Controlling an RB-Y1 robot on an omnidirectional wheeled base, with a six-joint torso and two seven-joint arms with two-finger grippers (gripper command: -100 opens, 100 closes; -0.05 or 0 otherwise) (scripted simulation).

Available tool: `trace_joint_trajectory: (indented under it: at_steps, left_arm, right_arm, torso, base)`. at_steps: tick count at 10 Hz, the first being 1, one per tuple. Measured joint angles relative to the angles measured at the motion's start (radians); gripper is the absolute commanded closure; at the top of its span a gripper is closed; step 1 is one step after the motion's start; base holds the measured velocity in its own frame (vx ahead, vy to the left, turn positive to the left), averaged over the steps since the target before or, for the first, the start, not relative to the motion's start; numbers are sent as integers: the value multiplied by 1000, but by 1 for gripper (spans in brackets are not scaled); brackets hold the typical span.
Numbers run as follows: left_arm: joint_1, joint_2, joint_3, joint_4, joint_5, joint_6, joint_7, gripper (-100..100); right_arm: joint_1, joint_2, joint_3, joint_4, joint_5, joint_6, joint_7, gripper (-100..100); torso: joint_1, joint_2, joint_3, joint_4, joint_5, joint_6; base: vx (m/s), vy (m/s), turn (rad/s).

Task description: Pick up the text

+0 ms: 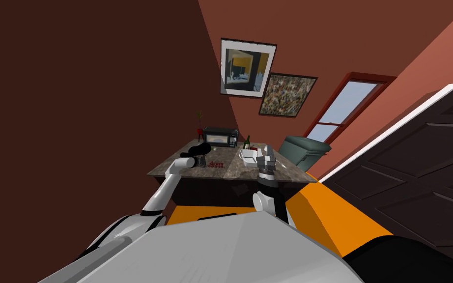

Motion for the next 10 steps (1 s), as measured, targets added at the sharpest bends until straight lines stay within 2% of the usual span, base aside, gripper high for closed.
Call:
trace_joint_trajectory:
  at_steps: [1, 4, 6, 10]
  left_arm:
    - [-3, 1, 0, -1, 0, 20, 2, -100]
    - [-58, 25, -2, 27, 15, 100, 11, -100]
    - [-73, 32, -3, 35, 19, 149, 15, -100]
    - [-132, 63, -10, 64, 28, 262, 30, -100]
  right_arm:
    - [0, 0, 0, 0, 0, 0, 0, 0]
    - [0, 0, 0, 0, 0, 0, 0, 0]
    - [0, 0, 0, 0, 0, 0, 0, 0]
    - [0, 0, 0, 0, 0, 0, 0, 0]
  torso:
    - [0, 0, 0, 0, 0, 0]
    - [-1, 0, 0, 0, 0, 0]
    - [0, 0, 0, 0, 0, 0]
    - [-1, 0, 0, 0, 0, 0]
  base:
    - [11, -8, -57]
    - [16, -13, -51]
    - [11, -9, -35]
    - [20, -24, -70]
